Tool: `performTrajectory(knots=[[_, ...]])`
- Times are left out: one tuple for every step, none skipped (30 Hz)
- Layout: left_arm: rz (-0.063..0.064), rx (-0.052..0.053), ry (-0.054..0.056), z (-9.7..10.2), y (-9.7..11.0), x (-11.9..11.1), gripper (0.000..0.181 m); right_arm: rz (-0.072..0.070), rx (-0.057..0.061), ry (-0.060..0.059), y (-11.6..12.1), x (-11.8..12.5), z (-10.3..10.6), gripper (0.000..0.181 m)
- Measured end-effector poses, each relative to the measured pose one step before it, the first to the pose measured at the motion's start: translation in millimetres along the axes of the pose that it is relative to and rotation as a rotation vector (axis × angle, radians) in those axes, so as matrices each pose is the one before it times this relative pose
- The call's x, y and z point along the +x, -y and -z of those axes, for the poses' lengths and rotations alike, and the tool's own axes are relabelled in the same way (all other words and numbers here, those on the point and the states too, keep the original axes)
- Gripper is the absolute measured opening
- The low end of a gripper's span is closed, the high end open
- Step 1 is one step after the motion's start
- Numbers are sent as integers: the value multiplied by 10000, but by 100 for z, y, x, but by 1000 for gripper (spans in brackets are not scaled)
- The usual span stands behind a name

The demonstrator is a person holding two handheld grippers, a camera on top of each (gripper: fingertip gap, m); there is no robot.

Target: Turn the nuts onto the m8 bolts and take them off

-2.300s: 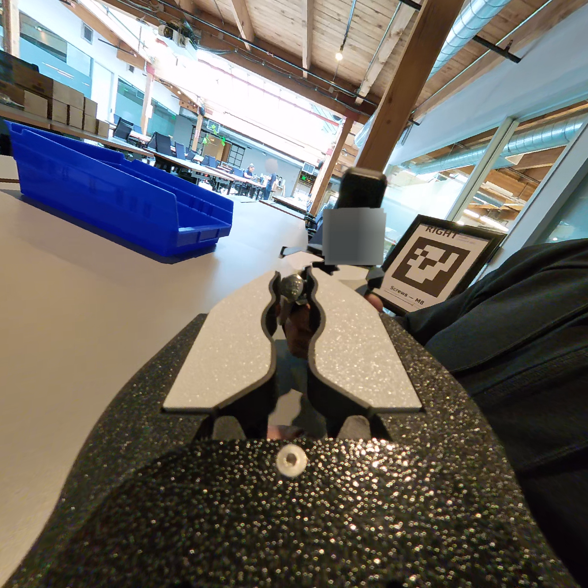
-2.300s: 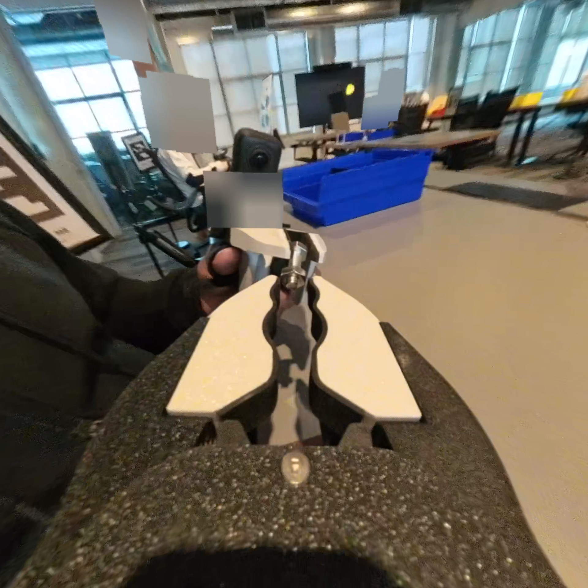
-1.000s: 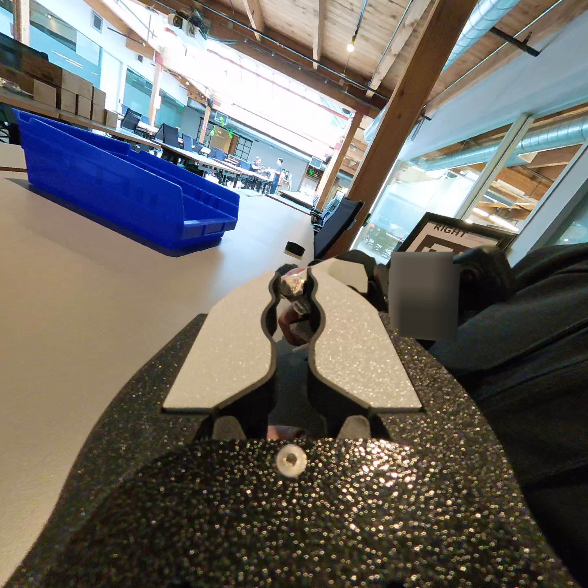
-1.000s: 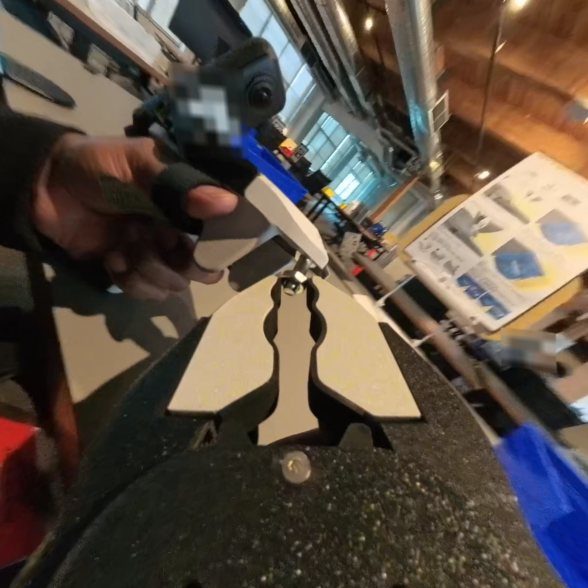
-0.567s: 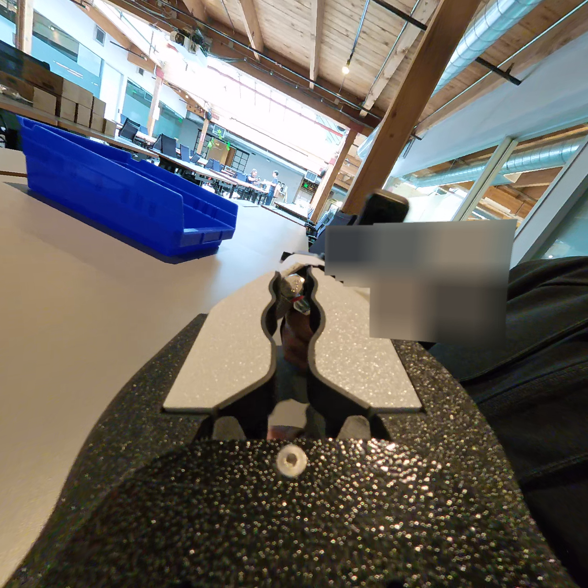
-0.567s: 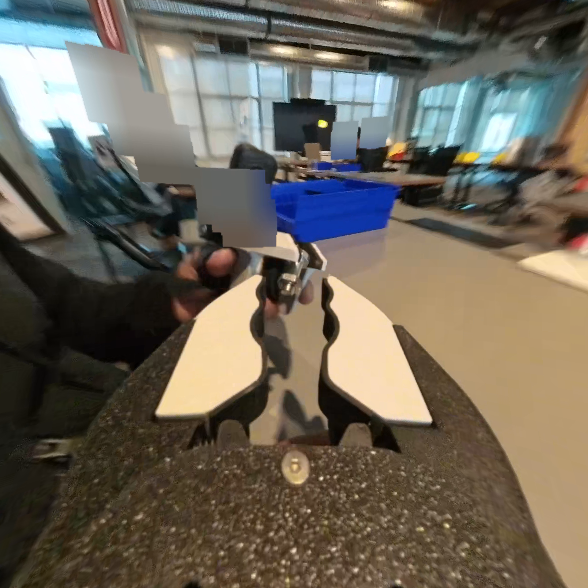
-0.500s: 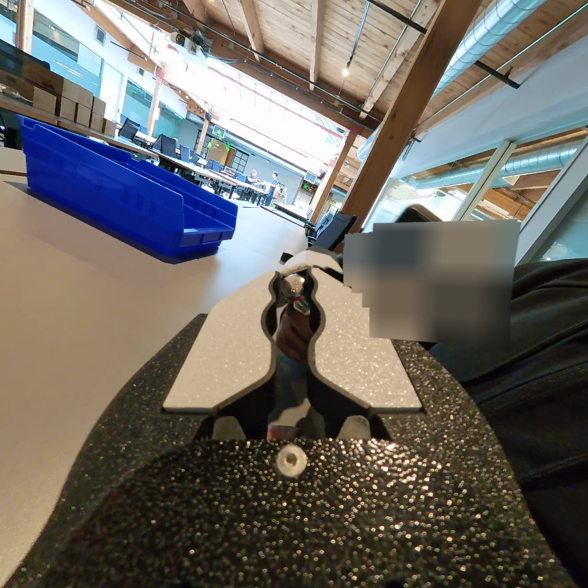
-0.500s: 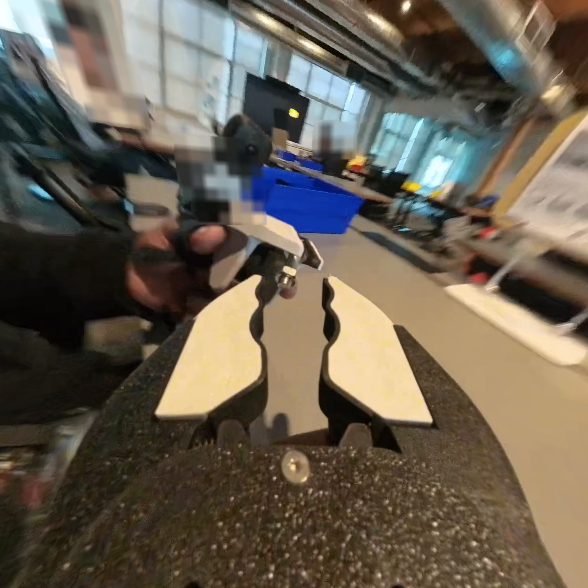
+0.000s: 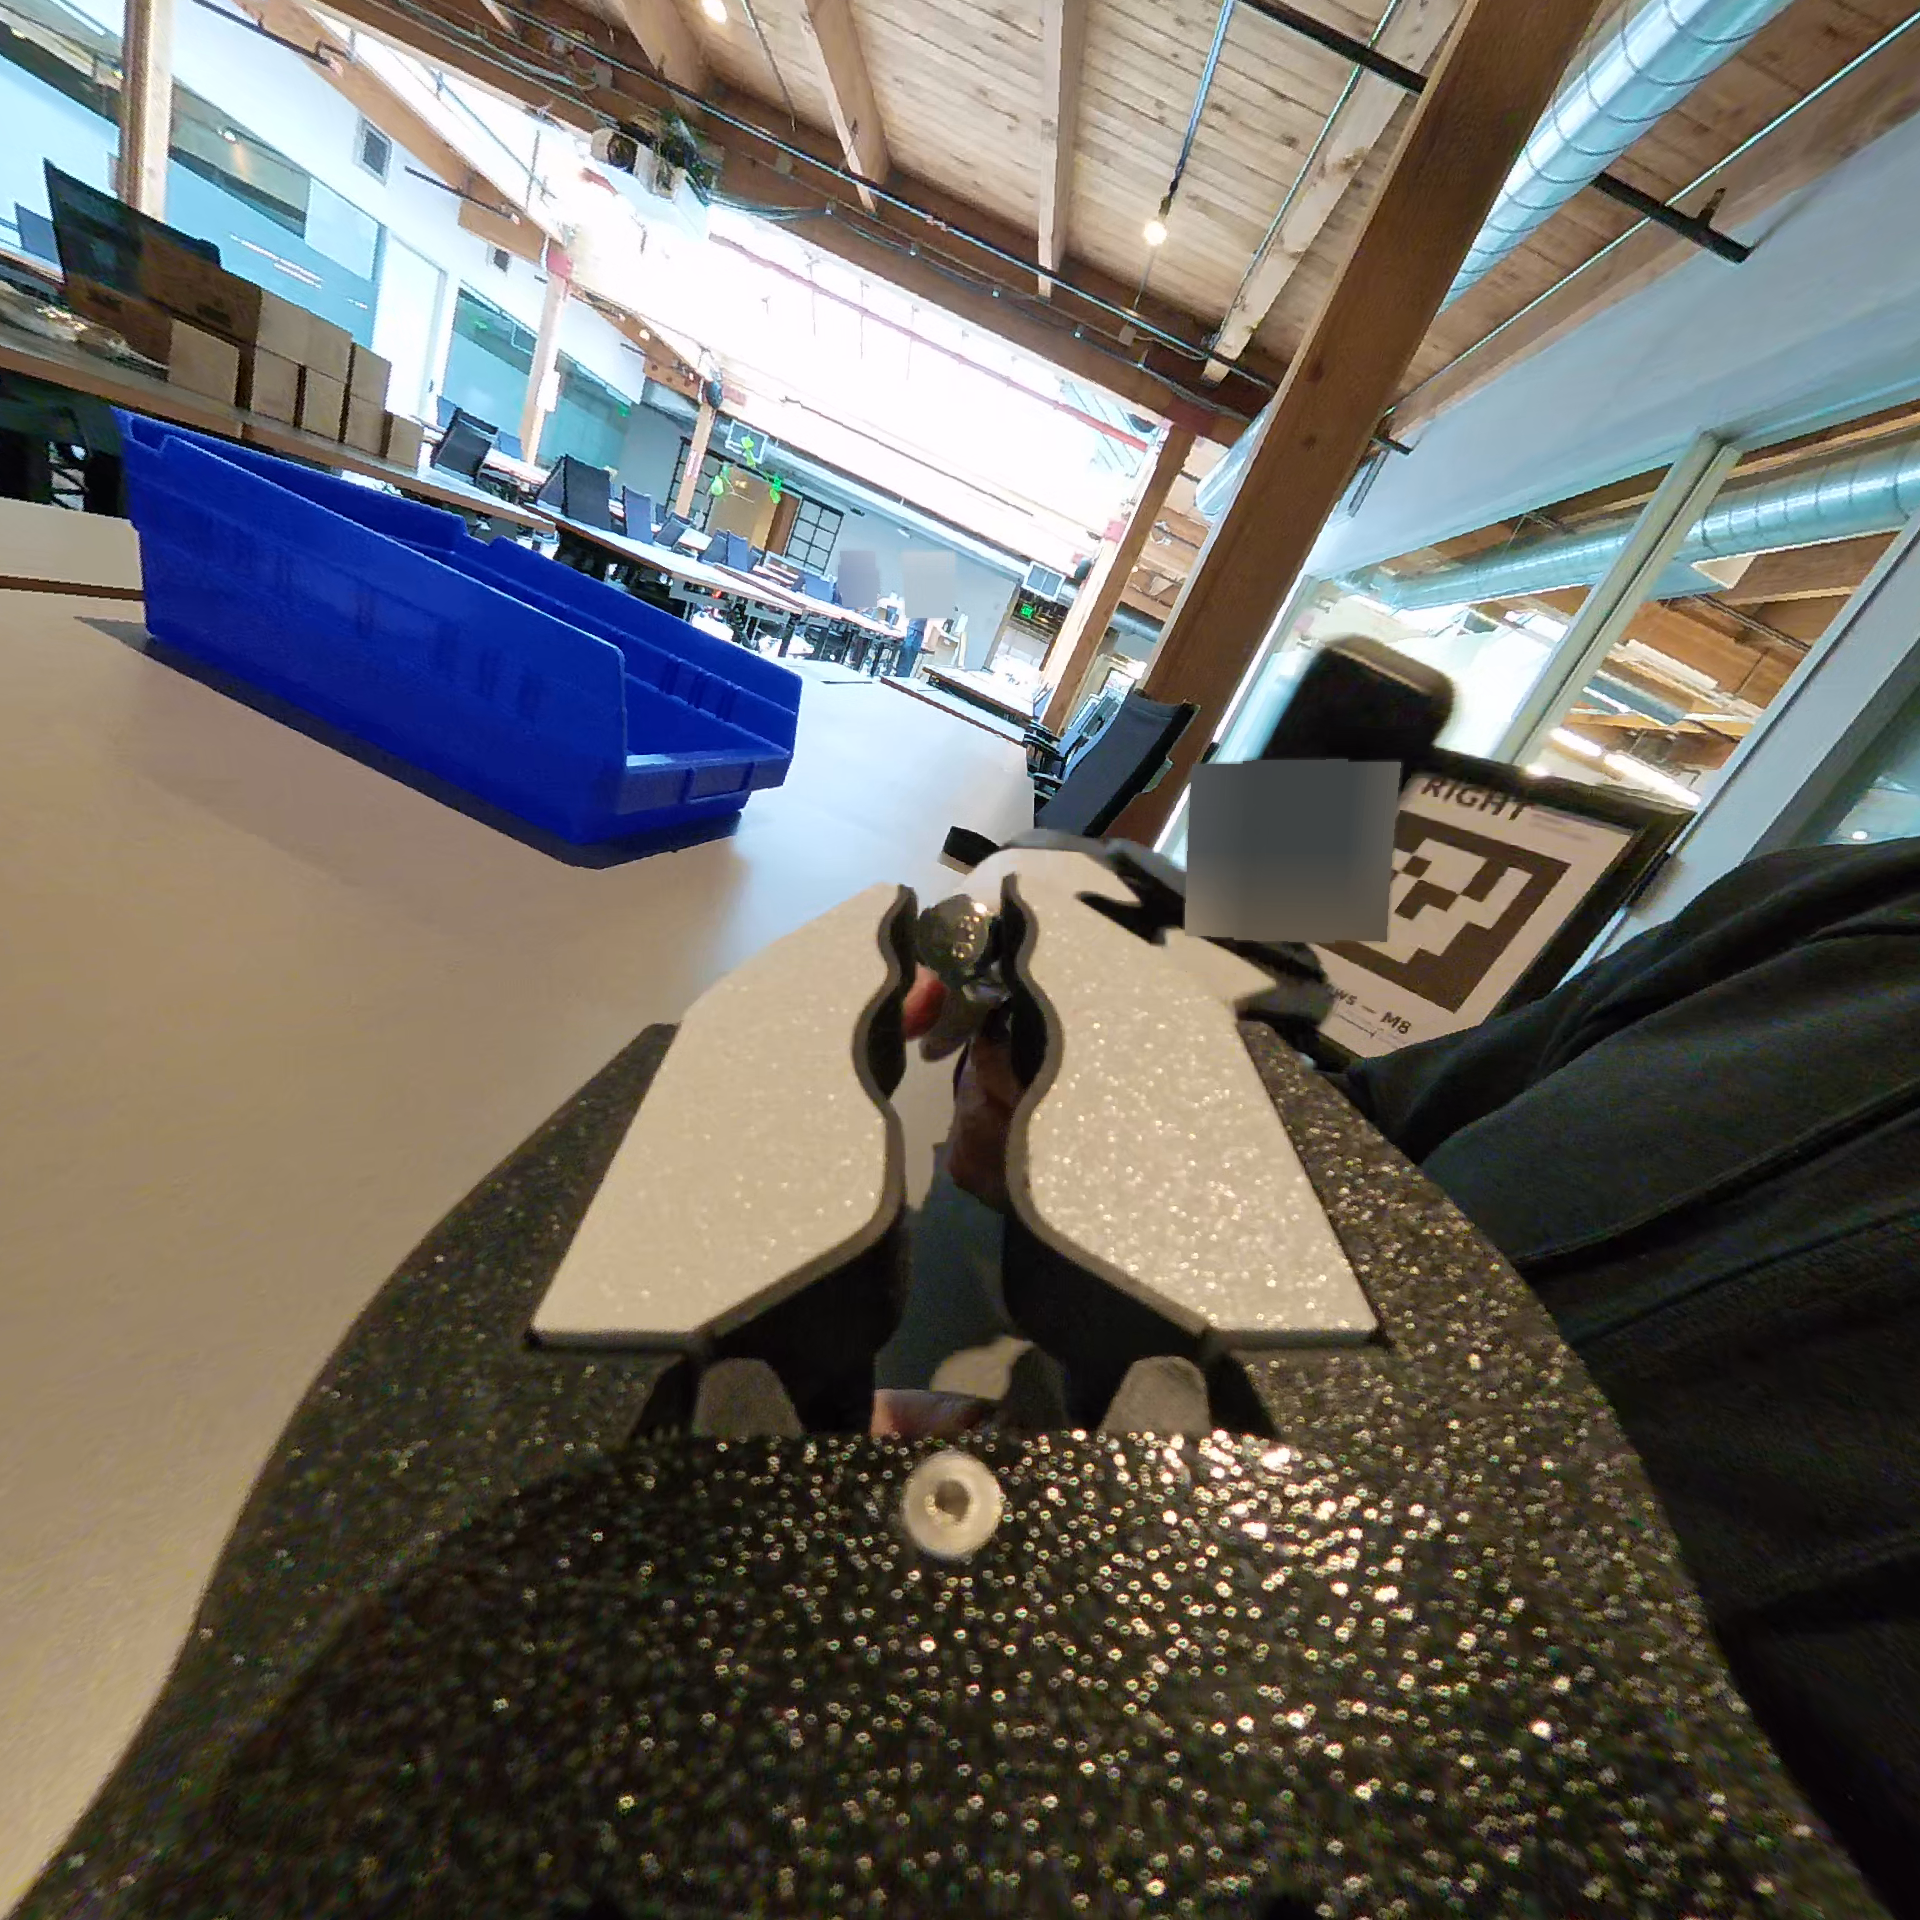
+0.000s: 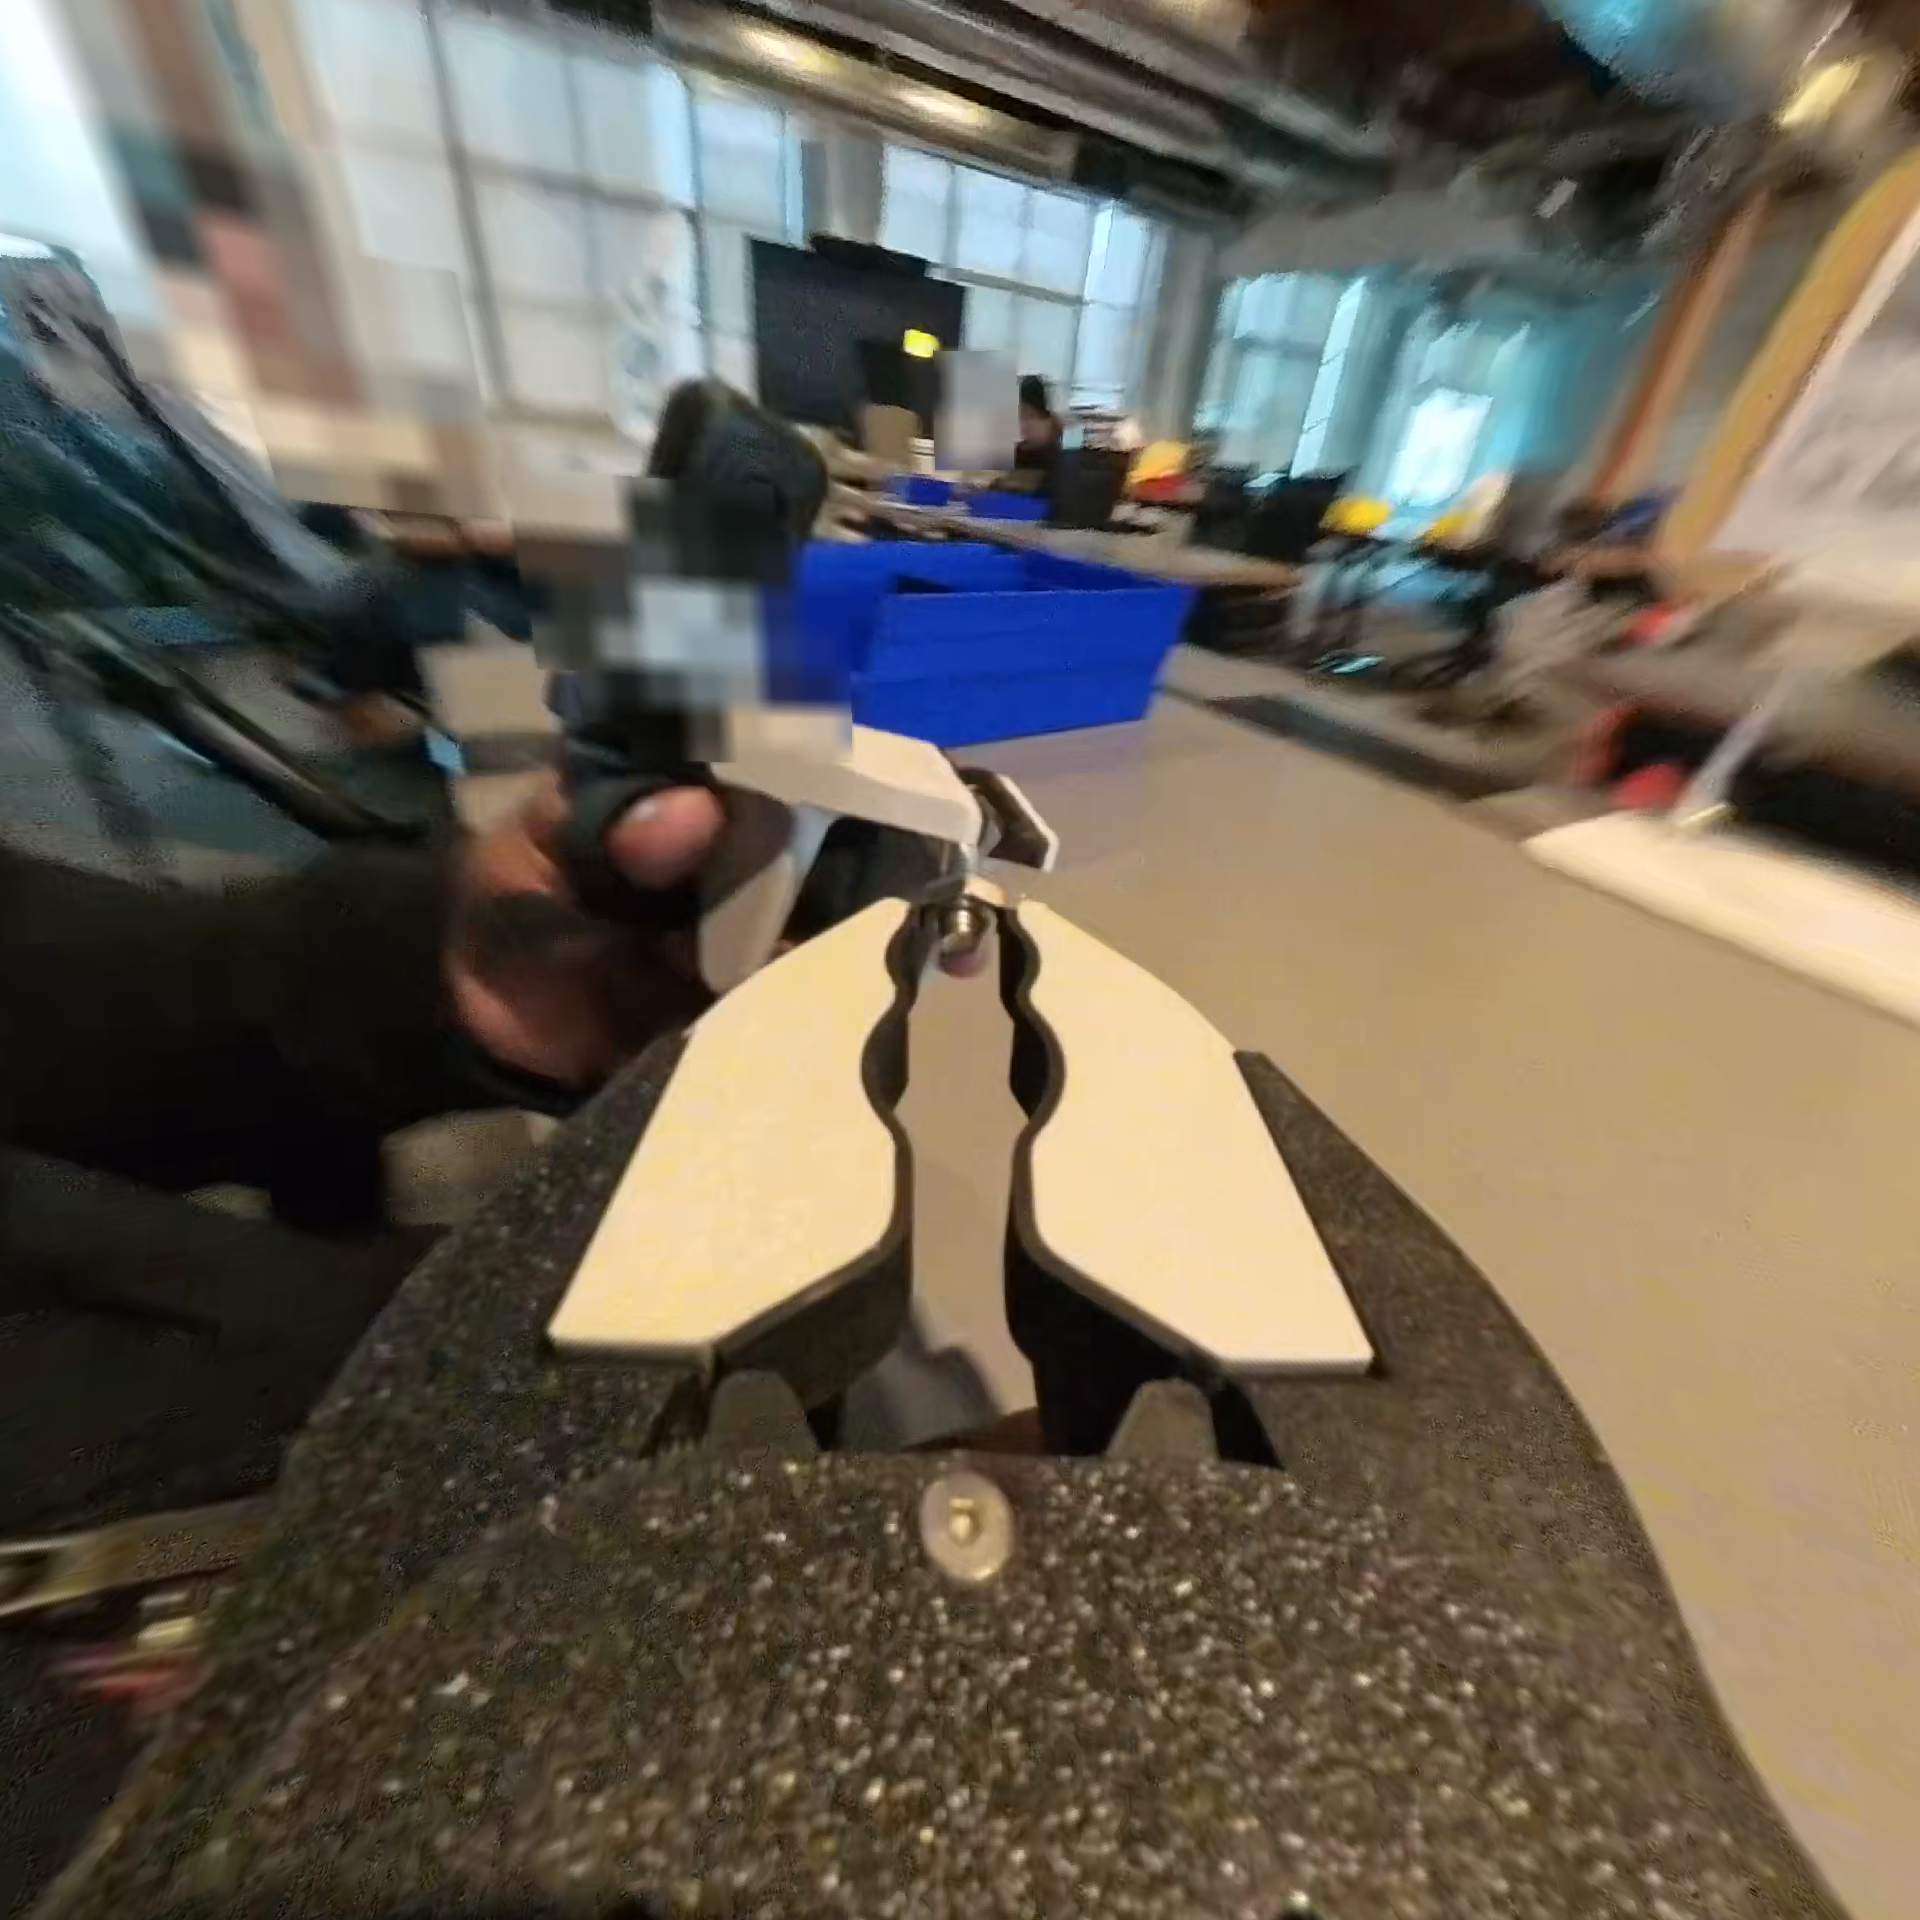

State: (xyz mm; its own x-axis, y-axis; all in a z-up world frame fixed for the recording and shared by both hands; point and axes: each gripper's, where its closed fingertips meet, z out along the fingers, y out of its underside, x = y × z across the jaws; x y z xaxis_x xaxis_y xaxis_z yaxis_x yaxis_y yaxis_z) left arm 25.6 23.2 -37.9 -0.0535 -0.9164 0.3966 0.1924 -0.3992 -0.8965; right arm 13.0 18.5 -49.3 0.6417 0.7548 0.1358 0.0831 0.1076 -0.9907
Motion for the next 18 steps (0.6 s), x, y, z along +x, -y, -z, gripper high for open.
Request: performTrajectory(knots=[[0,10,-41,-5,5,49,15,-1435,63,712,54,-126,31,14],[-8,19,-65,-3,19,98,15,-1433,93,753,77,-160,64,14],[-20,35,-69,-34,24,121,14,-1293,146,748,135,-178,100,14],[-9,49,-26,-41,29,78,14,-891,207,609,202,-123,132,14],[10,25,33,-32,-2,-18,15,-316,269,296,263,9,162,17],[-2,-5,36,-16,-11,-50,14,214,243,-82,266,152,139,23],[10,40,25,32,63,-43,15,632,84,-285,149,134,76,27],[39,50,39,40,68,-89,15,943,-73,-337,27,-20,3,31],[51,42,34,35,67,-102,15,1185,-133,-398,-35,-76,-24,33],[43,31,44,21,50,-100,14,1382,-161,-511,-76,-22,-30,34],[21,27,53,23,43,-96,15,1475,-214,-592,-140,41,-45,34],[1,24,45,24,31,-60,15,1427,-247,-595,-171,39,-64,34],[-11,21,52,6,23,-56,15,1276,-210,-591,-104,69,-68,34],[-12,7,49,7,-1,-44,14,1060,-153,-571,-15,106,-73,33],[-8,-2,44,-9,-4,-41,15,812,-129,-443,-15,19,-59,33],[0,7,51,-3,-3,-39,15,580,-112,-291,-17,-88,-70,32],[7,9,47,-12,-11,-34,14,401,-112,-196,-86,-120,-82,29],[0,-3,28,-23,-31,9,14,267,-117,-160,-137,-59,-75,23]])
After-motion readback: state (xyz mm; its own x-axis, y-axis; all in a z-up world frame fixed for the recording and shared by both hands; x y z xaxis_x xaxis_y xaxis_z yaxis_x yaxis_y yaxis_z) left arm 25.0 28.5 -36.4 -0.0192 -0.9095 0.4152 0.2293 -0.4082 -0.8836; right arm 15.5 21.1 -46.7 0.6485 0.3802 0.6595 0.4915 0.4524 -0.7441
